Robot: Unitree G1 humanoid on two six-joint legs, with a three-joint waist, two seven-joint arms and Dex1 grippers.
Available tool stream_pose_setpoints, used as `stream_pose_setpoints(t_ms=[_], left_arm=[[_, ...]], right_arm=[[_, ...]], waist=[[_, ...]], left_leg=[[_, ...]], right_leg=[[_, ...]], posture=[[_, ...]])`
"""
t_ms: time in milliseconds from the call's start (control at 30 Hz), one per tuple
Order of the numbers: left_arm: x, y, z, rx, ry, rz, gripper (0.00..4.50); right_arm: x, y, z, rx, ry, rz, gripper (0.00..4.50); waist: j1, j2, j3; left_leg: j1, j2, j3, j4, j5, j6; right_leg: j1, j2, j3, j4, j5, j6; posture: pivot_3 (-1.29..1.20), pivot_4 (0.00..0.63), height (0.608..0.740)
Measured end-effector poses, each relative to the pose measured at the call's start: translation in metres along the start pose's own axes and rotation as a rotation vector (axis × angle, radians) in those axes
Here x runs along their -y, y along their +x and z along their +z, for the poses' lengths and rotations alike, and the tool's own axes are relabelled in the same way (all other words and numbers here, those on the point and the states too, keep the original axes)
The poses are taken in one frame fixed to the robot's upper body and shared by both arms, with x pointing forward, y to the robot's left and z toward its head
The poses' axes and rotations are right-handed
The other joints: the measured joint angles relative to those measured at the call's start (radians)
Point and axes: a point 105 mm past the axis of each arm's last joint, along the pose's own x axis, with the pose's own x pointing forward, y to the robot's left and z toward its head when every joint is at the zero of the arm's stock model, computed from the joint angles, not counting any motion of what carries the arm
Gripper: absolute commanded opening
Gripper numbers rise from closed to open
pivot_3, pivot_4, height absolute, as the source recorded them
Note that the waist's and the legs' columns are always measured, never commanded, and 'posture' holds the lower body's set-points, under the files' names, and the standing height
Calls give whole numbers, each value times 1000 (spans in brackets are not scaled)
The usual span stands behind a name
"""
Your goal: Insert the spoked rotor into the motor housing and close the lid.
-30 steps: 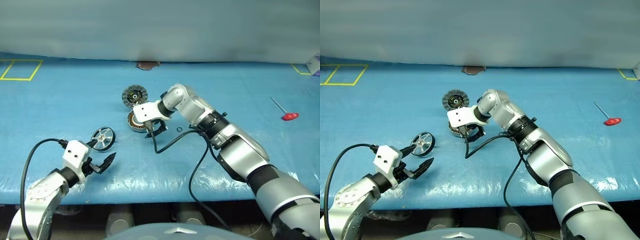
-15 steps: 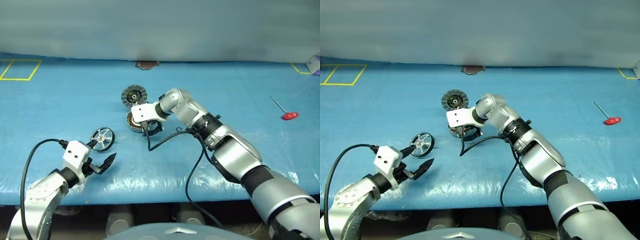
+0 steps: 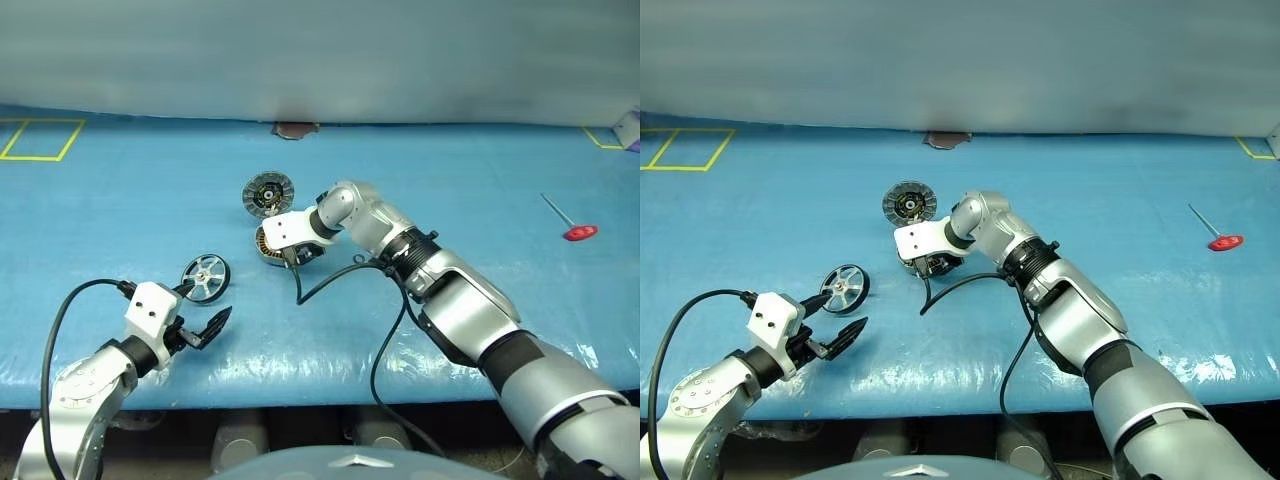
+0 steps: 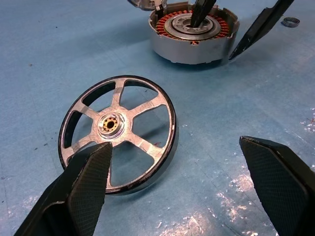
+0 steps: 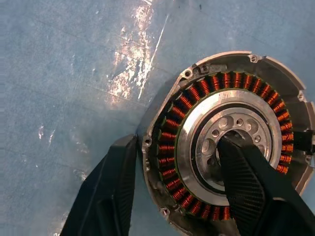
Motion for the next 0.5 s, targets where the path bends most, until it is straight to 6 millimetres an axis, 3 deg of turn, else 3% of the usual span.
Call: stream_pose_setpoints(t_ms=[167, 500], left_arm=[[1, 3, 3, 11, 6, -11, 4500], [1, 4, 4, 15, 6, -21, 4500]], right_arm=[[-9, -2, 5, 14, -11, 29, 2171], [-58, -10, 17, 61, -20, 102, 2171]], waist=[[0, 0, 0], [6, -1, 0]], left_leg=[[0, 0, 0, -1, 0, 0], [0, 0, 0, -1, 0, 0]], right_leg=[[0, 0, 0, 0, 0, 1], [0, 0, 0, 0, 0, 1]], posture=[[0, 150, 740], [0, 150, 740]])
